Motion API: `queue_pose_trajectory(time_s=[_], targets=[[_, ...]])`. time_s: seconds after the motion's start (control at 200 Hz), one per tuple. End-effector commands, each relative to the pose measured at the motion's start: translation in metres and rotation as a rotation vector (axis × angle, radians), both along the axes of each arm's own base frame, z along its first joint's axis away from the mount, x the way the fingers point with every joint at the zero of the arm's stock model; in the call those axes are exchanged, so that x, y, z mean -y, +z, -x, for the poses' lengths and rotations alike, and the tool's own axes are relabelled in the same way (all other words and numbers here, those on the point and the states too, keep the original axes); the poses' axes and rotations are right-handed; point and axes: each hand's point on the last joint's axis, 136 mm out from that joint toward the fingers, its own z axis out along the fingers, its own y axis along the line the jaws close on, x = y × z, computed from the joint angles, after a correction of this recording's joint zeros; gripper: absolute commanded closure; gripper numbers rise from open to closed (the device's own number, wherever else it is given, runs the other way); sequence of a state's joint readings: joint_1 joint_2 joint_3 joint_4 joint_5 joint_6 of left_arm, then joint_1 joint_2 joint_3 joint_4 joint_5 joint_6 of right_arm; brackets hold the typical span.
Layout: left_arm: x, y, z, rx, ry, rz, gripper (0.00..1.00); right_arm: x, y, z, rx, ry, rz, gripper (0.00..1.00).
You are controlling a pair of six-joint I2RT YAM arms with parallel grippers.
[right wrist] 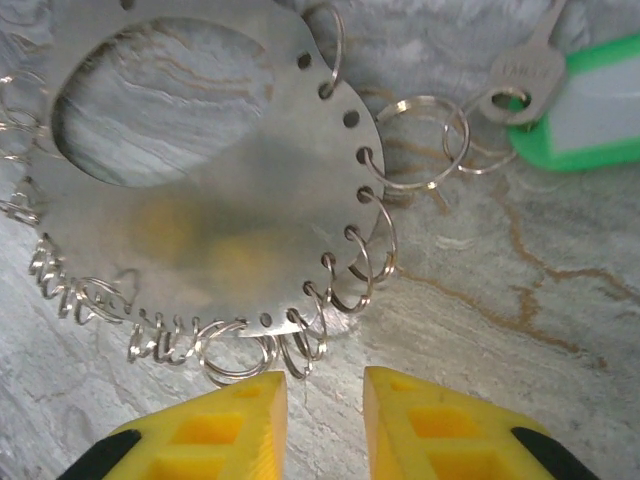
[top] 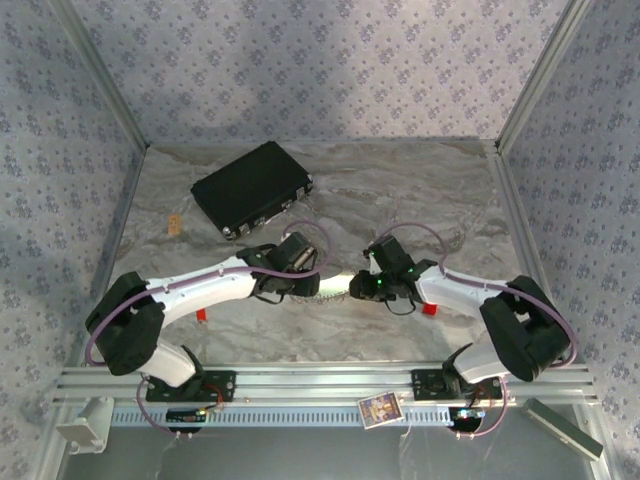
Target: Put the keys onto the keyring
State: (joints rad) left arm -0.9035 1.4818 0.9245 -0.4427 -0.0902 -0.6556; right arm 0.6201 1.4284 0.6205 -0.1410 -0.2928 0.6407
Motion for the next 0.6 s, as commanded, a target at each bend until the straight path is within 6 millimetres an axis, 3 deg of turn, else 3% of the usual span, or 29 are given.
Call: queue_pose_trajectory(time_s=[0.0, 0.595], targets=[[-0.001, 0.002, -0.002, 0.024, 0.025, 0.034, 0.43, -0.005, -0.001, 0.001, -0.026, -0.001, 0.010, 0.76], [-0.005, 0.003, -0.001, 0.062, 0.029, 0.061, 0.44, -0.020, -0.005, -0.001, -0.024, -0.010, -0.005, 0.83]])
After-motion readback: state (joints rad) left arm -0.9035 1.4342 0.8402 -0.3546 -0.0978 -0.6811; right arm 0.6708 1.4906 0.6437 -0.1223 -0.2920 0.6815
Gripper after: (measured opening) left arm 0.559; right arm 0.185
